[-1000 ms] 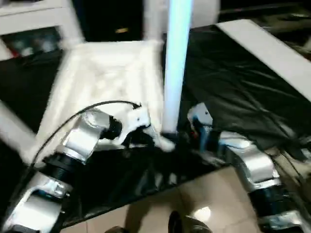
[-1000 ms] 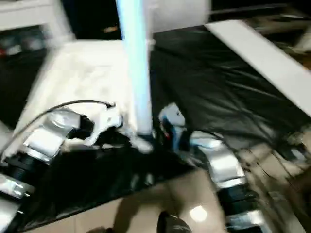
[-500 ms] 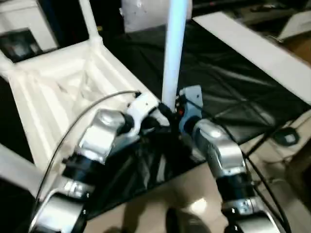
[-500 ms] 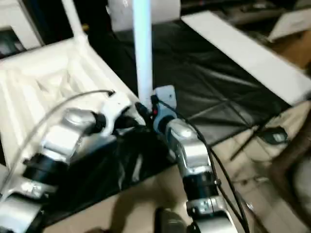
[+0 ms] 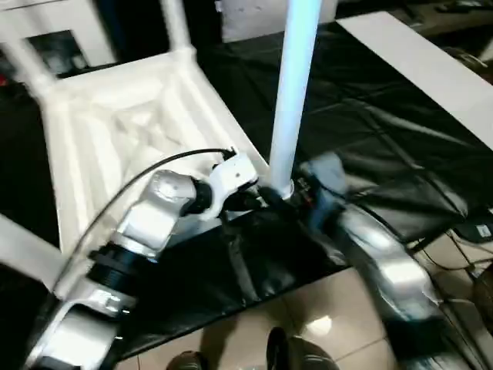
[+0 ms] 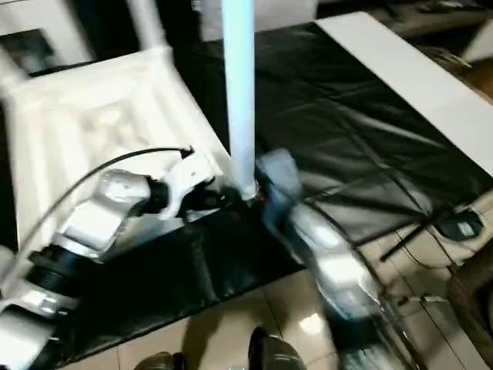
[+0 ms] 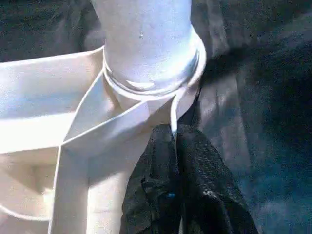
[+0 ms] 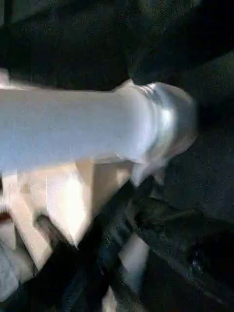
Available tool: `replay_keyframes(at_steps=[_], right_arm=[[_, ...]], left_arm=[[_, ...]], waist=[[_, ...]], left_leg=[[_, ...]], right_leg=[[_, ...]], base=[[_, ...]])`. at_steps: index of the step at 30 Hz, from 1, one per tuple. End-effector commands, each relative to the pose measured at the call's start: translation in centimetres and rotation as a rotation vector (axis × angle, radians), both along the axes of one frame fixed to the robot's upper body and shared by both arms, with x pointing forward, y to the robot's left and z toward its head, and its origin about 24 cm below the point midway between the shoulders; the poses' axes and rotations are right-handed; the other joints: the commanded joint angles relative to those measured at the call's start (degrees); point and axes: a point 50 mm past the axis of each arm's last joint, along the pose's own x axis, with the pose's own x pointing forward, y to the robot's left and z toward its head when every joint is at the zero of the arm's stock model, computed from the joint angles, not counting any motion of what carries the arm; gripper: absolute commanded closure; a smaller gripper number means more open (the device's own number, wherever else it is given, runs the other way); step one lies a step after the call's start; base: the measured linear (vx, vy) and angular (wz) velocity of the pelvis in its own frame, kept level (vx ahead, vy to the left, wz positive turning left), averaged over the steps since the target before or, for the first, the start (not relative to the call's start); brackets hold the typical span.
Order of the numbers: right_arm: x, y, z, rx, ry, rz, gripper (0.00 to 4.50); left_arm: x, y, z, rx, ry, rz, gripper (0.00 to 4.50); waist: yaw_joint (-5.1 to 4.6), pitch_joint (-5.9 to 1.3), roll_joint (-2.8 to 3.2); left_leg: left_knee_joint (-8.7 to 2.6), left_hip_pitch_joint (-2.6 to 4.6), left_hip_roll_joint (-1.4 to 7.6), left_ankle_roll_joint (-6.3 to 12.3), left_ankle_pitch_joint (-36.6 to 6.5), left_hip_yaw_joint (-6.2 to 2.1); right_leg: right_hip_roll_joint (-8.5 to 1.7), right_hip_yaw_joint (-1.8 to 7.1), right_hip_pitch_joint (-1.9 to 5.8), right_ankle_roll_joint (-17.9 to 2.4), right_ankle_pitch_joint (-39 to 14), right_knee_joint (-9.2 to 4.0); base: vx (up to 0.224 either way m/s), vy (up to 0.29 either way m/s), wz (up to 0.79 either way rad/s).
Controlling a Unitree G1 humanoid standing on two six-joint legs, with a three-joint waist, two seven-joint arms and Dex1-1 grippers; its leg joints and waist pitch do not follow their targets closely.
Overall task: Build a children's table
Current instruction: Rotate leg to tighten, then rotate table base
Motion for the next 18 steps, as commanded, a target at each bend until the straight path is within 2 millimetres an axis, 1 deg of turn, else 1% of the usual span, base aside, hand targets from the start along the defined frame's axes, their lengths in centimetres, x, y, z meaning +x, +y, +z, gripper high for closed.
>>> replay_keyframes(at_steps=[1, 2, 3, 4, 5, 6, 7, 8, 9, 10, 11, 12, 13, 14, 15, 16, 17, 18], right_arm=[[-0.9, -0.5, 1.0, 0.036, -0.007, 0.01, 0.02], [-1.4, -0.9, 0.8, 0.028, 0.023, -0.025, 0.0], [-1.8, -1.2, 0.6, 0.024, 0.042, -0.049, 0.0], [-2.2, -1.4, 0.6, 0.024, 0.051, -0.061, 0.0], [-2.6, -1.5, 0.4, 0.025, 0.058, -0.079, 0.0], [-2.9, -1.6, 0.2, 0.021, 0.07, -0.107, 0.0], [-3.2, -1.6, 0.1, 0.014, 0.076, -0.123, 0.0], [-3.5, -1.7, -0.1, 0.002, 0.079, -0.169, 0.0], [-3.5, -1.8, -0.1, -0.003, 0.079, -0.184, 0.0], [-3.6, -1.8, -0.1, -0.012, 0.076, -0.198, 0.0], [-3.6, -1.8, -0.1, -0.036, 0.065, -0.236, 0.0], [-3.5, -2.0, -0.1, -0.061, 0.057, -0.284, 0.0], [-3.3, -2.0, -0.2, -0.079, 0.042, -0.319, 0.0], [-3.2, -2.0, -0.2, -0.086, 0.036, -0.336, 0.0], [-3.1, -1.8, -0.3, -0.099, 0.031, -0.329, 0.0], [-3.0, -1.4, -0.3, -0.102, 0.02, -0.284, 0.0], [-3.0, -1.3, -0.4, -0.113, 0.017, -0.27, 0.0], [-2.9, -1.1, -0.5, -0.124, 0.013, -0.264, 0.0]], left_arm=[[-0.2, 0.8, -1.0, 0.024, 0.023, -0.028, 4.23], [-0.1, 1.0, -0.7, -0.009, 0.022, -0.017, 4.06], [-0.1, 1.1, -0.5, -0.04, 0.019, -0.013, 4.06], [-0.1, 1.1, -0.4, -0.066, 0.017, -0.013, 3.95], [-0.2, 1.1, -0.3, -0.11, 0.016, -0.007, 3.85], [-0.3, 1.1, 0.1, -0.173, 0.011, 0.002, 3.85], [-0.3, 1.1, 0.3, -0.212, 0.004, 0.015, 3.75], [-0.3, 1.3, 0.6, -0.288, -0.001, 0.073, 3.59], [-0.3, 1.4, 0.7, -0.308, -0.002, 0.091, 3.52], [-0.3, 1.5, 0.8, -0.328, -0.005, 0.113, 3.52], [-0.3, 1.9, 0.9, -0.384, -0.01, 0.176, 3.47], [-0.5, 2.2, 1.0, -0.422, -0.017, 0.217, 3.47], [-1.0, 2.6, 0.9, -0.463, -0.015, 0.271, 3.47], [-1.2, 2.8, 0.9, -0.481, -0.013, 0.297, 3.47], [-2.1, 2.8, 0.6, -0.497, -0.01, 0.338, 3.47], [-3.2, 2.4, 0.4, -0.519, -0.018, 0.395, 3.47], [-3.8, 2.1, 0.3, -0.536, -0.029, 0.436, 3.47], [-4.2, 1.8, 0.2, -0.541, -0.042, 0.474, 3.47]], waist=[[0.35, -5.34, -0.13], [0.39, -5.72, -0.04], [0.32, -6.16, -0.41], [0.51, -6.64, -0.51], [0.59, -6.93, -0.26], [0.72, -6.96, -0.11], [0.8, -7.7, -0.04], [1.04, -7.96, 0.13], [1.11, -8.07, 0.08], [1.17, -8.1, 0.0], [1.19, -8.43, 0.23], [1.15, -8.4, 0.29], [1.14, -8.36, 0.32], [0.96, -8.54, 0.17], [0.68, -8.67, 0.29], [0.72, -8.44, 0.31], [1.19, -8.39, -1.05], [0.82, -8.35, 0.71]], left_leg=[[-3.43, -1.16, 2.63, 8.39, 3.58, -0.08], [-3.28, -1.13, 2.62, 7.88, 4.25, -0.07], [-3.2, -1.35, 2.52, 7.48, 4.87, -0.07], [-3.05, -1.33, 2.4, 7.42, 5.42, 0.01], [-2.96, -1.5, 2.39, 7.44, 6.37, 0.02], [-2.87, -1.42, 2.63, 7.44, 6.96, 0.04], [-2.74, -1.41, 2.74, 7.39, 7.46, -0.08], [-2.66, -1.42, 3.04, 7.46, 8.56, -0.22], [-2.56, -1.55, 3.24, 7.31, 9.66, -0.17], [-2.61, -1.58, 3.16, 7.47, 9.66, -0.2], [-2.53, -1.44, 3.17, 7.35, 9.63, -0.16], [-2.58, -1.56, 3.08, 6.69, 8.15, 0.05], [-2.59, -1.64, 2.67, 6.71, 7.19, 0.28], [-2.55, -1.8, 2.63, 6.29, 6.39, 0.4], [-2.63, -1.58, 2.53, 6.12, 3.5, 0.77], [-2.68, -1.46, 2.41, 6.5, 2.76, 0.96], [-2.64, -4.78, 2.09, 7.55, 0.93, -1.28], [-3.39, -4.12, 2.83, 7.93, 0.89, -2.43]], right_leg=[[-5.54, 4.12, 5.31, 1.43, -25.33, -4.98], [-5.47, 4.03, 5.31, 1.75, -24.55, -4.99], [-5.46, 3.95, 5.54, 1.85, -23.94, -4.88], [-5.53, 3.95, 5.63, 1.94, -23.38, -4.72], [-5.51, 3.9, 5.65, 2.01, -22.27, -4.48], [-5.63, 3.84, 5.34, 1.65, -21.26, -4.49], [-5.61, 3.75, 5.67, 1.41, -20.34, -4.16], [-5.75, 3.78, 5.57, 0.84, -18.33, -3.84], [-5.8, 3.82, 5.51, -0.12, -16.08, -3.51], [-5.68, 3.79, 5.5, -0.22, -15.8, -3.53], [-5.6, 3.77, 5.51, -0.5, -15.56, -3.32], [-5.68, 3.65, 5.65, -0.35, -17.28, -3.67], [-5.51, 3.53, 5.64, 0.14, -18.77, -4.09], [-5.61, 3.5, 5.9, 0.43, -19.54, -3.9], [-5.46, 3.2, 5.84, 1.86, -23.5, -4.55], [-5.24, 3.09, 5.47, 2.7, -25.29, -5.28], [-7.41, 0.45, 8.15, 3.2, -24.69, -3.26], [-6.53, -0.47, 7.71, 3.17, -24.98, -4.11]], base=[[0.0, 0.0, 0.0], [0.0, 0.0, 0.0], [0.0, 0.0, 0.0], [0.0, 0.0, 0.0], [0.0, 0.0, 0.0], [0.0, 0.0, 0.0], [0.0, 0.0, 0.0], [0.0, 0.0, 0.0], [0.0, 0.0, 0.0], [0.0, 0.0, 0.0], [0.0, 0.0, 0.0], [0.0, 0.0, 0.0], [0.0, 0.0, 0.0], [0.0, 0.0, 0.0], [0.0, 0.0, 0.0], [0.0, 0.0, 0.0], [0.0, 0.0, 0.0], [-0.01, -0.008, 0.29]])
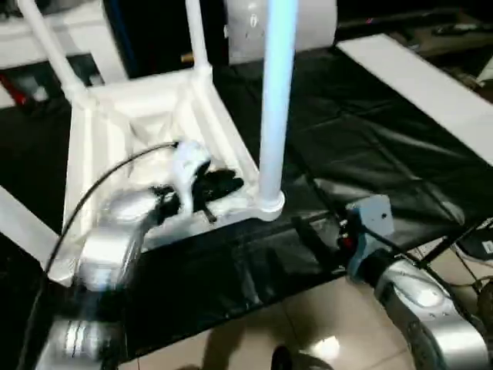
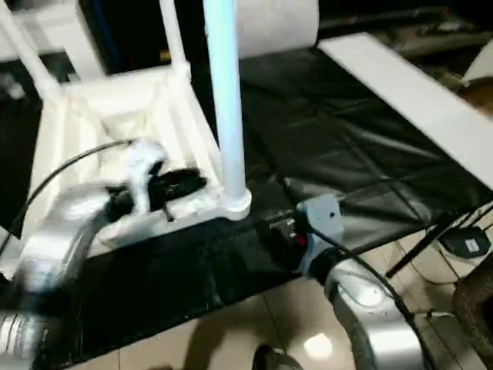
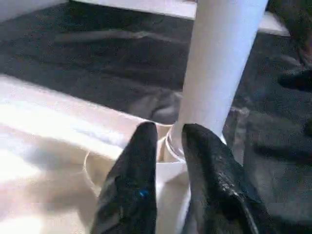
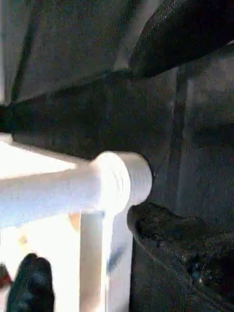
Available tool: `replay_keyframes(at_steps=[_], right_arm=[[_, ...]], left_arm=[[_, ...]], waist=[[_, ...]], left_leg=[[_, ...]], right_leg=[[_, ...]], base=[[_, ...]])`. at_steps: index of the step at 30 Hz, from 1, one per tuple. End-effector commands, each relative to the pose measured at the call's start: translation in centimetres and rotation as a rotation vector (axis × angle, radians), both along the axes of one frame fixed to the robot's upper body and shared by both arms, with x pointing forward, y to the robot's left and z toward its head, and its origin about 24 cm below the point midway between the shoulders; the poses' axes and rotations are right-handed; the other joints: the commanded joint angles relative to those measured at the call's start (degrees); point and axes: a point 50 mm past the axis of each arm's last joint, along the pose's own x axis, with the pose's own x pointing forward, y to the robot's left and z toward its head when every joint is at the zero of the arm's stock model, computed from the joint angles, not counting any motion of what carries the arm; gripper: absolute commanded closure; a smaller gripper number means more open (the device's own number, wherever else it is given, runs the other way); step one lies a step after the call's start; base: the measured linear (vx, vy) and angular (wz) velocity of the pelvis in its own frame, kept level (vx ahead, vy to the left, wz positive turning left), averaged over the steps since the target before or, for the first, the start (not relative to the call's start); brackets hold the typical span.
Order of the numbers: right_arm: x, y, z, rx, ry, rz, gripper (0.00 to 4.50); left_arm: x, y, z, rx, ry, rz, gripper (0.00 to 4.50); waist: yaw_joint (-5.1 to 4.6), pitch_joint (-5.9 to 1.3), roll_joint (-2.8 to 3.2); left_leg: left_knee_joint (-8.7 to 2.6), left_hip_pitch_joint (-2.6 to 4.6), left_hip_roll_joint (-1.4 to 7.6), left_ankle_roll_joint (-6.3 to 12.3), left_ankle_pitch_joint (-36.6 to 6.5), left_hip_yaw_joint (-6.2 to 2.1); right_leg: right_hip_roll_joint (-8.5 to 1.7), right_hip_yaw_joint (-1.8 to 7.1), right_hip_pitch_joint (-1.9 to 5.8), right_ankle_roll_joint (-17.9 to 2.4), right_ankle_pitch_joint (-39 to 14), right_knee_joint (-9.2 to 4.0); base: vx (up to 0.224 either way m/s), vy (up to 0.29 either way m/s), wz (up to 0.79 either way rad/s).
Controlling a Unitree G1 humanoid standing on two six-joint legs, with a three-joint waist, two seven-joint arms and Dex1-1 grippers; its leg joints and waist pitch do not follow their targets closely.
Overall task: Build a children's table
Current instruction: Rotate table base
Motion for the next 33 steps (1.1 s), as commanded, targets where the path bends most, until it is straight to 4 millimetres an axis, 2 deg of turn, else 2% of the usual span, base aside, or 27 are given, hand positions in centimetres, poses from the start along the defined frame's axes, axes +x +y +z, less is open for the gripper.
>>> replay_keyframes(at_steps=[1, 2, 3, 4, 5, 6, 7, 8, 9, 10, 11, 12, 13, 14, 15, 16, 17, 18, 19, 20, 21, 22, 23, 24, 25, 28, 33], right_arm=[[0.3, 0.9, -0.1, -0.016, -0.015, 0.039, 0.0], [0.3, 1.1, -0.2, -0.022, -0.015, 0.043, 0.0], [0.5, 1.3, -0.3, -0.016, -0.014, 0.042, 0.0], [0.8, 1.5, -0.4, 0.014, -0.008, 0.039, 0.0], [0.8, 1.5, -0.4, 0.015, -0.008, 0.039, 0.0], [1.0, 1.7, -0.5, 0.016, -0.008, 0.047, 0.0], [1.0, 1.8, -0.6, 0.015, -0.006, 0.053, 0.0], [1.1, 1.9, -0.7, 0.017, -0.003, 0.065, 0.0], [1.1, 2.0, -0.8, 0.017, -0.002, 0.073, 0.0], [1.2, 2.1, -0.9, 0.014, -0.003, 0.078, 0.0], [1.3, 2.0, -0.9, 0.014, -0.003, 0.074, 0.0], [1.4, 1.8, -1.0, 0.02, 0.0, 0.059, 0.0], [1.4, 1.8, -1.0, 0.02, 0.001, 0.059, 0.0], [1.3, 1.8, -1.1, 0.029, 0.012, 0.061, 0.0], [1.3, 1.8, -1.1, 0.033, 0.016, 0.064, 0.0], [1.3, 1.7, -1.0, 0.047, 0.014, 0.059, 0.0], [1.3, 1.7, -1.0, 0.047, 0.014, 0.059, 0.0], [1.4, 1.4, -0.9, 0.046, 0.003, 0.049, 0.0], [1.4, 1.3, -0.9, 0.044, 0.002, 0.048, 0.0], [1.4, 1.0, -1.0, 0.034, -0.005, 0.042, 0.0], [1.4, 1.0, -1.0, 0.031, -0.006, 0.041, 0.0], [1.5, 0.9, -1.0, 0.025, -0.02, 0.044, 0.0], [1.5, 0.9, -1.0, 0.025, -0.024, 0.046, 0.0], [1.6, 0.9, -0.9, 0.023, -0.031, 0.05, 0.0], [1.7, 0.9, -0.8, 0.023, -0.039, 0.054, 0.0], [2.8, 1.5, -0.5, 0.027, -0.055, 0.067, 0.0], [3.8, 1.9, -0.6, 0.031, -0.038, 0.098, 0.0]], left_arm=[[-0.6, -0.3, 0.6, 0.012, -0.021, 0.094, 3.47], [-1.0, -0.6, 0.6, 0.031, -0.044, 0.124, 3.47], [-1.3, -0.9, 0.7, 0.019, -0.044, 0.174, 3.47], [-1.5, -1.1, 0.7, 0.001, -0.034, 0.271, 3.47], [-1.5, -1.1, 0.7, 0.001, -0.034, 0.273, 3.47], [-1.7, -1.1, 0.7, 0.022, -0.032, 0.307, 3.47], [-1.8, -1.1, 0.5, 0.036, -0.027, 0.324, 3.47], [-2.0, -1.0, 0.4, 0.046, -0.019, 0.355, 3.47], [-2.1, -1.0, 0.2, 0.038, 0.003, 0.379, 3.47], [-2.1, -0.7, 0.2, 0.062, 0.013, 0.416, 3.47], [-1.9, -0.5, 0.2, 0.053, 0.019, 0.449, 3.47], [-1.8, -0.1, 0.1, 0.049, 0.033, 0.507, 3.47], [-1.8, -0.1, 0.1, 0.049, 0.034, 0.511, 3.47], [-1.9, 0.3, -0.2, 0.068, 0.034, 0.543, 3.47], [-1.9, 0.4, -0.2, 0.077, 0.033, 0.555, 3.47], [-2.0, 0.5, -0.3, 0.102, 0.02, 0.567, 3.47], [-2.0, 0.5, -0.3, 0.102, 0.02, 0.567, 3.47], [-2.2, 1.0, -0.5, 0.13, 0.01, 0.596, 3.47], [-2.3, 1.1, -0.5, 0.131, 0.012, 0.601, 3.47], [-2.5, 1.5, -0.8, 0.132, 0.021, 0.617, 3.47], [-2.6, 1.6, -0.8, 0.131, 0.024, 0.62, 3.17], [-3.0, 2.1, -1.0, 0.106, 0.04, 0.658, 3.11], [-3.1, 2.2, -1.1, 0.092, 0.052, 0.671, 3.11], [-3.3, 2.4, -1.3, 0.078, 0.069, 0.685, 3.11], [-3.4, 2.6, -1.4, 0.072, 0.082, 0.703, 3.11], [-3.6, 4.3, -1.8, 0.114, 0.098, 0.842, 3.11], [-3.8, 5.5, -1.9, 0.112, 0.109, 0.937, 3.11]], waist=[[-0.21, -3.84, 0.06], [-0.13, -3.99, 1.07], [-1.23, -3.18, 1.02], [-1.82, -2.47, 0.1], [-0.53, -2.63, -0.57], [-0.9, -2.74, -1.42], [0.89, -3.75, -3.82], [0.89, -3.75, -3.82], [2.51, -3.59, -3.95], [2.4, -2.59, -4.41], [2.97, -2.87, -4.0], [4.38, -3.91, -3.45], [4.45, -4.25, -3.34], [5.07, -4.33, -2.73], [5.8, -3.97, -3.67], [6.03, -3.85, -3.74], [6.86, -3.45, -4.04], [7.18, -4.02, -3.21], [6.45, -4.1, -2.05], [6.6, -4.61, 0.23], [5.75, -3.96, -0.15], [4.97, -3.66, -1.21], [4.57, -3.25, -2.12], [4.49, -3.2, -3.47], [4.62, -2.92, -2.93], [2.76, -3.84, -2.44], [1.02, -4.23, -2.77]], left_leg=[[-4.62, -3.14, 5.27, 7.75, -3.2, -4.31], [-5.44, -2.49, 6.82, 7.33, -6.8, -5.93], [-9.22, -2.5, 10.18, 8.24, -16.06, -10.16], [-10.16, -0.78, 9.94, 9.46, -21.99, -12.43], [-8.81, 0.71, 8.22, 10.58, -21.86, -12.17], [-6.66, -1.4, 4.04, 11.21, -15.33, -11.21], [4.75, -3.51, -2.74, 7.72, -9.2, -4.12], [4.75, -3.51, -2.74, 7.72, -9.2, -4.12], [10.7, -4.82, -1.93, 6.48, -3.19, 2.43], [10.06, -4.07, -1.69, 5.65, -1.0, 2.91], [8.56, -3.55, -1.45, 5.6, -0.43, 3.1], [5.41, -4.21, 0.97, 10.52, -3.39, 1.38], [6.23, -5.36, 1.37, 11.22, -3.65, 0.61], [7.72, -4.47, 0.86, 8.98, -2.55, 0.6], [9.49, -5.07, -0.1, 6.39, -2.46, 1.53], [7.94, -3.13, -1.32, 5.62, -2.18, 2.45], [7.1, -2.8, -1.91, 6.24, -1.82, 3.18], [2.88, -2.09, -0.19, 8.41, -0.1, 3.14], [-1.42, -0.38, 5.61, 12.59, -2.51, 0.76], [-6.28, 1.04, 17.23, 14.32, -12.33, -2.99], [-6.67, 1.33, 15.44, 11.66, -15.31, -1.07], [-6.32, 2.2, 9.21, 4.86, -22.49, 2.34], [-3.75, 2.06, 4.94, -0.71, -23.87, 2.5], [-2.62, 0.81, 4.16, 0.94, -15.8, 2.55], [-2.69, 0.96, 4.24, 1.53, -14.67, 2.44], [-4.38, 0.3, 5.55, 1.49, -12.11, 1.91], [-4.12, -0.16, 5.46, 3.06, -12.42, 2.21]], right_leg=[[-5.69, 1.74, 6.23, 3.41, -25.94, -3.36], [-5.21, 2.09, 6.18, 2.32, -24.99, -1.54], [-3.48, 4.09, 5.63, 0.49, -21.74, 4.6], [-1.71, 6.4, 3.12, -2.46, -21.16, 8.57], [-1.47, 9.17, 1.48, -7.21, -19.25, 8.73], [-3.13, 9.55, 3.44, -18.84, -20.59, 3.42], [-6.09, 8.34, 3.93, -23.97, -32.77, -3.22], [-6.09, 8.34, 3.93, -23.97, -32.77, -3.22], [-8.85, 7.13, 4.6, -10.06, -36.79, -3.55], [-9.67, 5.08, 3.79, -1.83, -39.32, -4.3], [-10.24, 5.22, 4.42, 5.08, -39.68, -4.61], [-14.54, 7.81, 7.84, 12.08, -31.91, -4.16], [-16.05, 8.15, 8.89, 12.68, -28.3, -3.6], [-15.92, 6.67, 6.74, 16.34, -27.68, -4.17], [-15.42, 5.17, 6.17, 20.25, -26.16, -4.09], [-11.41, 6.36, 4.72, 21.8, -26.87, -4.36], [-9.75, 5.41, 5.25, 22.4, -25.91, -4.54], [-7.55, 3.89, 6.55, 21.44, -21.55, -4.05], [-4.84, 1.9, 5.56, 20.02, -19.78, -3.14], [-7.0, 5.73, 5.54, 8.75, -14.93, 7.36], [-6.3, 7.57, 3.03, 3.98, -9.3, 8.17], [-5.04, 8.39, 2.05, 0.29, -7.56, 5.97], [-8.35, 10.48, 2.92, -1.32, -20.9, -0.04], [-9.12, 11.11, 4.16, -0.15, -33.73, -1.73], [-8.95, 10.86, 3.94, 0.75, -39.23, -2.48], [-6.16, 9.74, 4.51, -1.7, -27.41, -1.28], [-6.51, 9.98, 4.41, -4.37, -22.76, -1.57]], base=[[-0.024, -0.048, 0.66], [-0.024, -0.048, 0.66], [-0.029, -0.097, 0.64], [0.014, -0.151, 0.87], [0.014, -0.151, 0.87], [0.027, -0.246, 0.98], [-0.024, -0.269, 0.65], [-0.024, -0.269, 0.65], [-0.047, -0.213, 0.51], [-0.048, -0.191, 0.56], [-0.048, -0.191, 0.56], [-0.049, -0.154, 0.68], [-0.055, -0.116, 0.59], [-0.055, -0.116, 0.59], [-0.059, -0.084, 0.34], [-0.052, -0.027, 0.09], [-0.052, -0.027, 0.09], [0.0, 0.0, 0.0], [-0.002, 0.093, 0.09], [-0.002, 0.093, 0.09], [0.002, 0.107, 0.18], [-0.002, 0.079, 0.13], [-0.002, 0.079, 0.13], [-0.009, 0.057, -0.02], [-0.034, 0.059, -0.05], [-0.036, 0.055, -0.04], [-0.008, 0.01, -0.01]])
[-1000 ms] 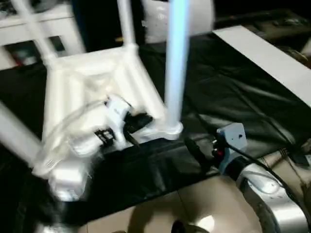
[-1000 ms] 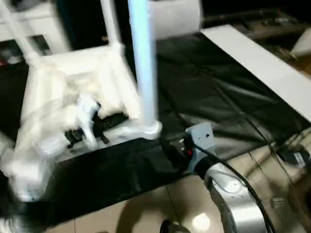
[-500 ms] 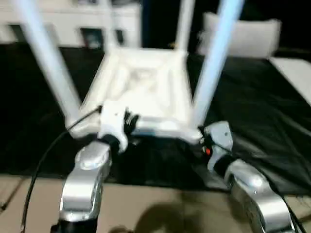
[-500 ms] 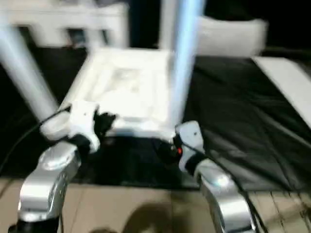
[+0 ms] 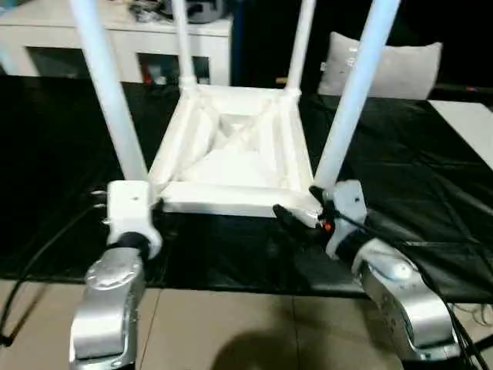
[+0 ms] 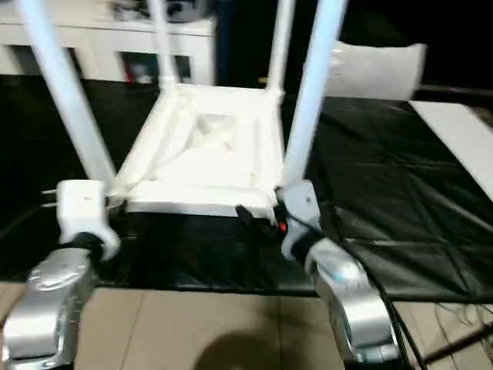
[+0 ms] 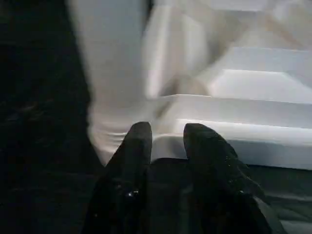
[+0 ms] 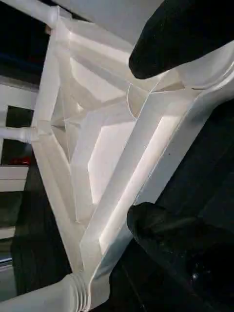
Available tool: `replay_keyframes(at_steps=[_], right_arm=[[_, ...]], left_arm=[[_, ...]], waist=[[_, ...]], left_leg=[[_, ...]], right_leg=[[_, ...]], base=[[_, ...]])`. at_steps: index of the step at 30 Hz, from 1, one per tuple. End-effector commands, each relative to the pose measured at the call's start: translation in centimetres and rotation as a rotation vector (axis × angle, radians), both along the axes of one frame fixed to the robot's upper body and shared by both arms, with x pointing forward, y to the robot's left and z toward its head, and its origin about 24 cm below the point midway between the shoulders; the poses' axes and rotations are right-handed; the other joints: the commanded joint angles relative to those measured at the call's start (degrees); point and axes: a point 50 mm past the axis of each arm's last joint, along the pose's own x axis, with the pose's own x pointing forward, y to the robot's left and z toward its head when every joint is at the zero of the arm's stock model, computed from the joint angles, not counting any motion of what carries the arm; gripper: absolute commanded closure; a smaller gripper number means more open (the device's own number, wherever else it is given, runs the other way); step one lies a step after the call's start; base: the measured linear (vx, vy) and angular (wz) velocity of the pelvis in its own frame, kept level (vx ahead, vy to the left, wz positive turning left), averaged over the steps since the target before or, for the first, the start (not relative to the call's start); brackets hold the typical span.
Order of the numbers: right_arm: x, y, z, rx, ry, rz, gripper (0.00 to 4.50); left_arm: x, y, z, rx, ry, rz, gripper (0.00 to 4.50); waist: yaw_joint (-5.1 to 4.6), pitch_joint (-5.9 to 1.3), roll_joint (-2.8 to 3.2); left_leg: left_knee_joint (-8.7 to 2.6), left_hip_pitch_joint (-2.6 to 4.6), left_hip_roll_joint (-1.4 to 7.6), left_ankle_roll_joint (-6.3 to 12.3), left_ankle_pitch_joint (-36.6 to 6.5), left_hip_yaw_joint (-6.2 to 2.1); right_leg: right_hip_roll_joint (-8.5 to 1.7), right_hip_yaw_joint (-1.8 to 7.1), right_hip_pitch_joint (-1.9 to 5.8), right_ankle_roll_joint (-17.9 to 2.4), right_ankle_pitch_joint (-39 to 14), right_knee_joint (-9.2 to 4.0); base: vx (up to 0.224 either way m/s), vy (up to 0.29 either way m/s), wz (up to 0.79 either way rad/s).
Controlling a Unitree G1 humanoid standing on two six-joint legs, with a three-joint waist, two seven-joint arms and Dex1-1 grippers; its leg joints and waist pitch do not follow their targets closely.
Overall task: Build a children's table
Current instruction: Rotate table base
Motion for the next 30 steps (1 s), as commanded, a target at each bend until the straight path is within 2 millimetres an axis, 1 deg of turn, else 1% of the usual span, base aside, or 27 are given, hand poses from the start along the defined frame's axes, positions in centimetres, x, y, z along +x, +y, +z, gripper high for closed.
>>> replay_keyframes(at_steps=[1, 2, 3, 4, 5, 6, 7, 9, 10, 11, 12, 13, 15, 16, 17, 18, 20, 21, 22, 23, 24, 25, 26, 27, 28, 29, 30], right_arm=[[0.7, 0.0, 0.0, -0.003, 0.015, 0.019, 0.0], [1.2, -0.1, 0.1, 0.011, 0.017, 0.025, 0.0], [1.9, -0.3, 0.3, 0.034, 0.017, 0.031, 0.0], [2.3, -0.5, 0.4, 0.045, 0.011, 0.032, 0.0], [2.3, -0.5, 0.5, 0.046, 0.01, 0.032, 0.0], [2.6, -0.9, 0.5, 0.039, 0.002, 0.015, 0.0], [3.1, -1.9, 0.5, 0.013, -0.015, -0.043, 0.0], [3.5, -2.9, 0.5, -0.006, -0.03, -0.093, 0.0], [3.5, -2.9, 0.5, -0.006, -0.03, -0.093, 0.0], [3.6, -3.3, 0.6, -0.013, -0.037, -0.116, 0.0], [3.8, -4.4, 0.5, -0.025, -0.042, -0.172, 0.0], [3.9, -6.3, 0.4, -0.042, -0.04, -0.273, 0.0], [3.9, -7.2, 0.4, -0.051, -0.039, -0.32, 0.0], [3.9, -8.7, 0.3, -0.069, -0.038, -0.403, 0.0], [3.8, -9.4, 0.1, -0.079, -0.032, -0.441, 0.0], [3.8, -9.9, 0.0, -0.086, -0.027, -0.468, 0.0], [3.5, -10.0, -0.4, -0.103, -0.01, -0.45, 0.0], [3.4, -9.7, -0.7, -0.106, 0.001, -0.426, 0.0], [2.8, -8.4, -1.6, -0.112, 0.039, -0.339, 0.0], [2.8, -8.4, -1.6, -0.112, 0.039, -0.339, 0.0], [2.2, -6.9, -2.4, -0.109, 0.071, -0.266, 0.0], [1.9, -6.1, -2.8, -0.107, 0.087, -0.234, 0.0], [1.7, -5.8, -2.9, -0.106, 0.093, -0.222, 0.0], [1.5, -5.2, -3.2, -0.098, 0.11, -0.197, 0.0], [1.3, -4.7, -3.4, -0.096, 0.125, -0.177, 0.0], [1.3, -4.7, -3.4, -0.096, 0.125, -0.177, 0.0], [1.2, -4.1, -3.7, -0.095, 0.148, -0.15, 0.0]], left_arm=[[-0.2, 0.6, 0.3, 0.007, -0.008, 0.058, 3.11], [-0.5, 0.8, 0.5, 0.009, -0.013, 0.088, 3.11], [-0.7, 0.8, 0.7, 0.007, -0.024, 0.108, 3.11], [-0.8, 0.7, 0.8, 0.0, -0.026, 0.107, 3.11], [-0.8, 0.6, 0.8, 0.0, -0.026, 0.107, 3.11], [-0.8, 0.4, 0.8, -0.011, -0.022, 0.095, 3.11], [-0.6, 0.3, 0.7, -0.012, -0.026, 0.078, 3.11], [-0.5, 0.4, 0.6, -0.005, -0.036, 0.07, 3.11], [-0.5, 0.4, 0.6, -0.005, -0.036, 0.07, 3.11], [-0.4, 0.4, 0.7, 0.0, -0.041, 0.068, 3.11], [-0.2, 0.6, 0.7, 0.013, -0.056, 0.051, 3.11], [0.0, 0.6, 0.9, -0.007, -0.096, -0.002, 3.11], [0.1, 0.6, 1.0, -0.018, -0.114, -0.039, 3.11], [0.1, 0.1, 1.4, -0.039, -0.146, -0.137, 3.11], [0.0, -0.1, 1.4, -0.037, -0.151, -0.175, 3.11], [-0.1, -0.1, 1.4, -0.034, -0.154, -0.2, 3.11], [-0.1, -0.3, 1.4, -0.054, -0.149, -0.246, 3.11], [-0.1, -0.4, 1.4, -0.066, -0.146, -0.277, 3.11], [0.1, -0.4, 1.3, -0.081, -0.137, -0.369, 3.11], [0.1, -0.4, 1.3, -0.081, -0.137, -0.369, 2.98], [0.3, -0.1, 1.2, -0.092, -0.128, -0.453, 2.88], [0.4, 0.1, 1.2, -0.109, -0.122, -0.497, 2.8], [0.4, 0.1, 1.2, -0.12, -0.119, -0.516, 2.8], [0.5, 0.2, 1.2, -0.124, -0.114, -0.557, 2.8], [0.7, 0.3, 1.2, -0.12, -0.106, -0.592, 2.8], [0.7, 0.3, 1.2, -0.12, -0.106, -0.592, 2.8], [1.0, 0.6, 1.2, -0.112, -0.099, -0.628, 2.8]], waist=[[-0.21, -2.72, 0.16], [-0.33, -2.9, 0.14], [-0.29, -2.99, 0.06], [-0.13, -3.22, 0.1], [0.08, -3.63, 0.04], [0.25, -3.78, 0.06], [0.76, -3.82, 0.13], [1.02, -3.84, 0.11], [1.22, -3.71, 0.14], [1.4, -3.48, 0.12], [1.47, -3.37, 0.38], [1.64, -3.23, 0.12], [1.88, -3.08, 0.2], [2.08, -2.94, 0.06], [2.01, -3.01, 0.09], [1.93, -2.87, -0.1], [1.58, -2.99, -0.27], [1.63, -3.01, -0.25], [1.58, -2.94, -0.23], [1.51, -2.93, -0.31], [1.36, -2.94, -0.45], [1.22, -2.81, -0.47], [0.72, -2.89, -0.38], [0.61, -2.94, -0.4], [0.57, -2.96, -0.24], [0.54, -2.96, -0.22], [0.61, -3.14, -0.03]], left_leg=[[-5.64, -0.51, 5.8, 0.73, -11.37, -3.5], [-5.55, -0.81, 5.88, 1.3, -9.56, -3.5], [-5.41, -0.83, 5.92, 1.73, -8.53, -3.36], [-5.14, -1.22, 5.94, 2.6, -5.49, -3.28], [-4.8, -1.47, 5.88, 3.74, -1.68, -3.17], [-4.68, -1.54, 5.87, 4.41, 0.1, -3.11], [-4.4, -1.5, 5.82, 6.3, 2.95, -2.87], [-4.37, -1.37, 5.86, 6.7, 2.85, -2.79], [-4.46, -1.24, 5.93, 6.59, 1.78, -2.67], [-4.7, -1.1, 5.99, 5.96, -0.52, -2.6], [-4.8, -1.07, 6.03, 5.43, -1.93, -2.62], [-5.07, -0.64, 5.9, 3.62, -5.56, -2.51], [-5.2, -0.32, 5.9, 2.46, -7.15, -2.43], [-5.33, -0.22, 5.79, 1.71, -8.39, -2.46], [-5.42, -0.25, 5.79, 0.98, -9.13, -2.43], [-5.52, -0.39, 5.78, 0.93, -9.35, -2.47], [-5.62, -0.63, 5.75, 0.76, -9.53, -2.58], [-5.55, -0.75, 5.69, 0.91, -9.14, -2.58], [-5.43, -0.79, 5.5, 1.38, -9.04, -2.45], [-5.45, -0.97, 5.35, 2.2, -8.64, -2.45], [-5.48, -1.01, 5.43, 2.39, -8.42, -2.45], [-5.52, -1.16, 5.15, 2.93, -8.37, -2.47], [-5.69, -1.36, 5.16, 3.29, -8.23, -2.66], [-5.71, -1.28, 5.37, 3.19, -8.24, -2.69], [-5.59, -0.97, 5.53, 3.0, -8.13, -2.6], [-5.64, -1.08, 5.44, 3.05, -7.54, -2.6], [-5.63, -0.88, 5.68, 2.79, -6.47, -2.52]], right_leg=[[-7.21, 5.38, 1.3, -7.47, -15.57, -5.48], [-7.33, 5.38, 1.56, -8.54, -13.31, -5.15], [-7.34, 5.4, 1.54, -8.93, -12.06, -5.08], [-7.51, 5.45, 1.78, -9.81, -8.79, -4.64], [-7.33, 5.42, 1.81, -10.47, -4.23, -3.97], [-7.26, 5.38, 1.81, -10.78, -1.92, -3.65], [-7.15, 5.31, 1.42, -11.61, 1.93, -3.32], [-7.17, 5.25, 1.33, -12.08, 1.83, -3.29], [-7.02, 5.24, 1.15, -12.25, 0.81, -3.45], [-6.95, 5.17, 1.08, -11.86, -1.82, -3.81], [-7.01, 5.16, 1.07, -11.54, -3.52, -4.01], [-6.86, 5.17, 0.87, -9.85, -8.69, -4.68], [-6.77, 5.22, 0.54, -9.16, -10.48, -4.97], [-6.99, 5.24, 0.47, -8.27, -12.74, -5.35], [-6.89, 5.24, 0.51, -7.86, -13.46, -5.21], [-6.86, 5.21, 0.5, -7.49, -13.85, -5.36], [-6.88, 5.26, 0.79, -7.1, -13.64, -5.09], [-7.07, 5.32, 0.89, -7.12, -13.5, -5.07], [-7.18, 5.4, 0.82, -7.23, -14.1, -5.25], [-7.15, 5.39, 0.88, -7.07, -14.69, -5.36], [-7.14, 5.42, 0.9, -7.18, -14.7, -5.29], [-7.04, 5.29, 0.89, -6.99, -15.63, -5.56], [-7.08, 5.23, 1.08, -6.85, -17.0, -5.48], [-7.07, 5.21, 1.02, -7.02, -17.09, -5.55], [-7.13, 5.34, 0.72, -7.49, -16.94, -5.57], [-7.07, 5.37, 0.79, -7.74, -16.32, -5.55], [-6.95, 5.47, 0.67, -8.51, -13.5, -5.07]], base=[[0.0, 0.0, 0.0], [0.0, 0.0, 0.0], [0.0, 0.0, 0.0], [0.0, 0.0, 0.0], [0.0, 0.0, 0.0], [0.0, 0.0, 0.0], [0.0, 0.0, 0.0], [0.0, 0.0, 0.0], [0.0, 0.0, 0.0], [0.0, 0.0, 0.0], [0.0, 0.0, 0.0], [0.0, 0.0, 0.0], [0.0, 0.0, 0.0], [0.0, 0.0, 0.0], [0.0, 0.0, 0.0], [0.0, 0.0, 0.0], [0.0, 0.0, 0.0], [0.0, 0.0, 0.0], [0.0, 0.0, 0.0], [0.0, 0.0, 0.0], [0.0, 0.0, 0.0], [0.0, 0.0, 0.0], [0.0, 0.0, 0.0], [0.0, 0.0, 0.0], [0.0, 0.0, 0.0], [0.0, 0.0, 0.0], [0.0, 0.0, 0.0]])
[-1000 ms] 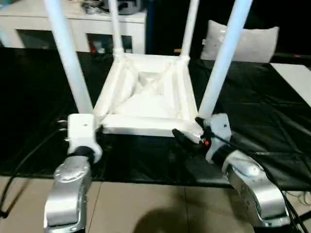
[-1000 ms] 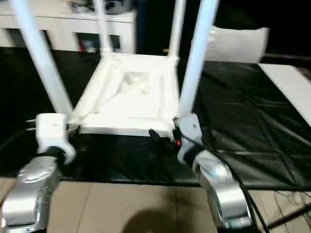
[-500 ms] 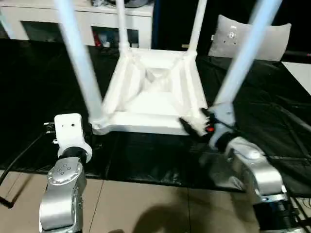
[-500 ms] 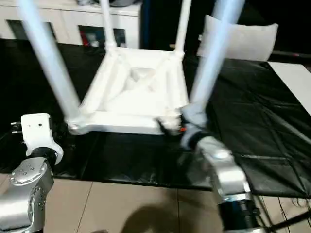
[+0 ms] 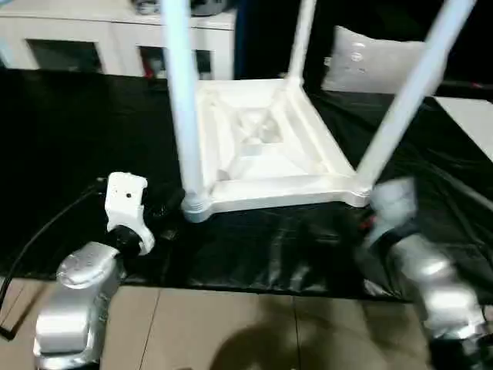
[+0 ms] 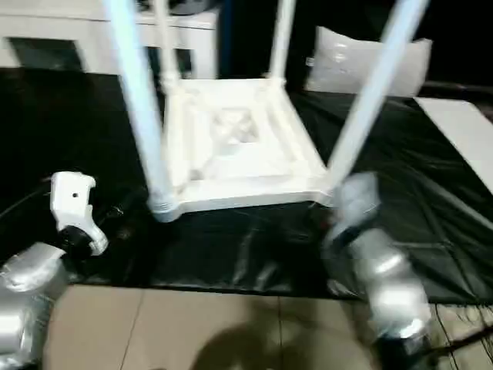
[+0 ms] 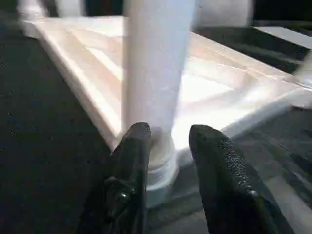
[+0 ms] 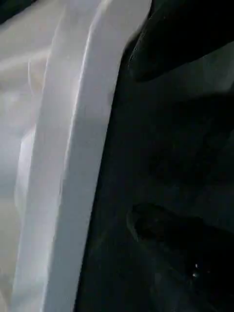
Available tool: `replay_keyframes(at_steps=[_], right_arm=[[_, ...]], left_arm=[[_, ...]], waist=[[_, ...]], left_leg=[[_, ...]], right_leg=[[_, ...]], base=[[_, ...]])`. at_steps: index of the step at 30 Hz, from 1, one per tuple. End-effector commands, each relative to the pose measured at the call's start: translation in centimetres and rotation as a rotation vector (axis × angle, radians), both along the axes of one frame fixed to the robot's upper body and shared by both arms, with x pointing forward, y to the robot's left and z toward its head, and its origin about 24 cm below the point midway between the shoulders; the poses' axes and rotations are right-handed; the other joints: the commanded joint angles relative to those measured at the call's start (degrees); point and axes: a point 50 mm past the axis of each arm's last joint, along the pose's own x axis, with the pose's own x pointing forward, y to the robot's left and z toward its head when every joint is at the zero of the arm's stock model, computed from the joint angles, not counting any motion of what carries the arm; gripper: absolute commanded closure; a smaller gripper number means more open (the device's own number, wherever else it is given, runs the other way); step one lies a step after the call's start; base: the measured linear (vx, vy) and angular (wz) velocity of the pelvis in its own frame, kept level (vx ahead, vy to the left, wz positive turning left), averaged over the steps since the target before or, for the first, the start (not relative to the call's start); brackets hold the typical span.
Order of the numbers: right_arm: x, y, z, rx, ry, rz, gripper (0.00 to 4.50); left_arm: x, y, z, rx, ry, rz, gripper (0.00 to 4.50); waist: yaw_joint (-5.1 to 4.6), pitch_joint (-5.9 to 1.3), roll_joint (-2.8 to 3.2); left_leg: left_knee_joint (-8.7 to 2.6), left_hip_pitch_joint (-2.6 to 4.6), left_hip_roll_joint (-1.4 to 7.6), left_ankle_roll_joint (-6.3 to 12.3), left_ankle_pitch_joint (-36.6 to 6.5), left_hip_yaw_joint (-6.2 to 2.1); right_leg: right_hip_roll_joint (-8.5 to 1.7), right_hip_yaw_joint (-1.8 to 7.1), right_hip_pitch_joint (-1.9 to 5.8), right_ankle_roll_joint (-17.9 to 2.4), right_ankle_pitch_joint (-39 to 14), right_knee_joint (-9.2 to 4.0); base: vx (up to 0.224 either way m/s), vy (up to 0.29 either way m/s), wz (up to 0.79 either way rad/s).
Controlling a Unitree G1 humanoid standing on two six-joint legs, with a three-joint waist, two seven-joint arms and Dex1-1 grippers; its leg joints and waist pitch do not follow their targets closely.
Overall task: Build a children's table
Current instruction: Rotate table base
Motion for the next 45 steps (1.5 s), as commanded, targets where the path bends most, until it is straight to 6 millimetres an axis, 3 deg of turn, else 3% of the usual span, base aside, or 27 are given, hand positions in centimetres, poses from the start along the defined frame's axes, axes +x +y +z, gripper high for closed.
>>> replay_keyframes(at_steps=[1, 7, 8, 13, 15, 20, 23, 29, 36, 39, 45], right_arm=[[0.3, 0.6, 0.6, 0.0, -0.005, 0.038, 0.0], [0.9, 1.5, 0.5, 0.006, 0.021, 0.062, 0.0], [1.1, 1.7, 0.5, 0.005, 0.021, 0.066, 0.0], [1.8, 2.2, 0.4, 0.001, 0.03, 0.077, 0.0], [2.3, 2.6, 0.4, -0.002, 0.031, 0.088, 0.0], [3.2, 2.9, 0.3, -0.005, 0.051, 0.088, 0.0], [3.5, 2.7, 0.2, -0.011, 0.052, 0.084, 0.0], [3.9, 2.5, 0.2, -0.011, 0.042, 0.078, 0.0], [5.0, 2.6, -0.1, -0.023, 0.047, 0.073, 0.0], [5.5, 2.6, -0.2, -0.03, 0.051, 0.051, 0.0], [6.6, 2.8, -0.3, -0.03, 0.049, 0.028, 0.0]], left_arm=[[0.7, 0.7, 0.2, 0.013, 0.006, -0.055, 2.8], [3.1, 1.7, 0.0, 0.092, 0.023, -0.1, 2.8], [3.6, 1.8, 0.2, 0.081, 0.022, -0.105, 2.8], [4.6, 1.5, 0.4, 0.02, 0.032, -0.182, 2.8], [5.2, 1.4, 0.5, 0.014, 0.042, -0.231, 2.8], [6.5, 1.9, 0.5, 0.036, 0.064, -0.311, 2.36], [6.7, 1.7, 0.8, -0.001, 0.066, -0.387, 2.13], [7.2, 1.5, 1.0, 0.01, 0.063, -0.456, 1.7], [8.6, -1.0, 1.2, 0.008, 0.029, -0.538, 1.26], [8.9, -2.0, 1.1, -0.009, 0.027, -0.548, 0.9], [9.1, -4.8, 0.1, -0.012, 0.054, -0.609, 0.9]], waist=[[0.1, -2.97, 0.07], [0.31, -2.91, 0.38], [0.33, -3.02, 0.66], [0.48, -3.2, 0.32], [0.58, -3.18, 0.29], [1.1, -3.12, 0.17], [1.46, -3.43, 0.34], [1.61, -3.52, 0.31], [1.89, -3.46, 0.12], [1.85, -3.5, -0.12], [1.78, -3.72, -0.57]], left_leg=[[-5.21, 0.37, 5.55, 2.48, -7.03, -2.72], [-5.45, 0.59, 5.47, 0.87, -8.74, -2.79], [-5.49, 0.46, 5.72, 0.3, -8.78, -2.96], [-5.27, 0.46, 5.66, 0.34, -6.77, -2.64], [-5.21, 0.63, 5.35, 0.4, -7.1, -2.47], [-5.49, 0.77, 5.74, -0.23, -7.42, -2.59], [-5.41, 0.73, 5.94, -0.64, -5.28, -2.52], [-5.31, 0.59, 5.85, 0.27, -4.14, -2.34], [-5.37, 0.83, 6.11, -0.64, -5.24, -2.26], [-5.34, 0.56, 6.1, -0.38, -4.16, -2.27], [-4.94, 0.3, 5.92, 1.41, -1.39, -1.97]], right_leg=[[-6.65, 5.22, 1.87, -8.64, -12.78, -4.96], [-6.87, 5.3, 1.94, -8.41, -13.59, -5.04], [-7.24, 5.37, 2.27, -8.92, -12.72, -4.68], [-7.44, 5.46, 2.29, -10.46, -10.15, -4.5], [-7.35, 5.41, 2.13, -10.66, -11.57, -4.63], [-7.53, 5.54, 2.12, -9.63, -12.86, -4.66], [-7.81, 5.57, 2.29, -11.0, -8.3, -3.96], [-7.92, 5.58, 2.51, -12.0, -6.18, -3.83], [-8.16, 5.61, 2.42, -12.34, -8.18, -3.96], [-8.27, 5.56, 2.63, -12.52, -7.15, -3.81], [-8.29, 5.51, 2.7, -13.49, -4.47, -3.43]], base=[[0.0, 0.0, 0.0], [0.0, 0.0, 0.0], [0.0, 0.0, 0.0], [0.0, 0.0, 0.0], [0.0, 0.0, 0.0], [0.0, 0.0, 0.0], [0.0, 0.0, 0.0], [0.0, 0.0, 0.0], [0.0, 0.0, 0.0], [0.0, 0.0, 0.0], [0.0, 0.0, 0.0]])
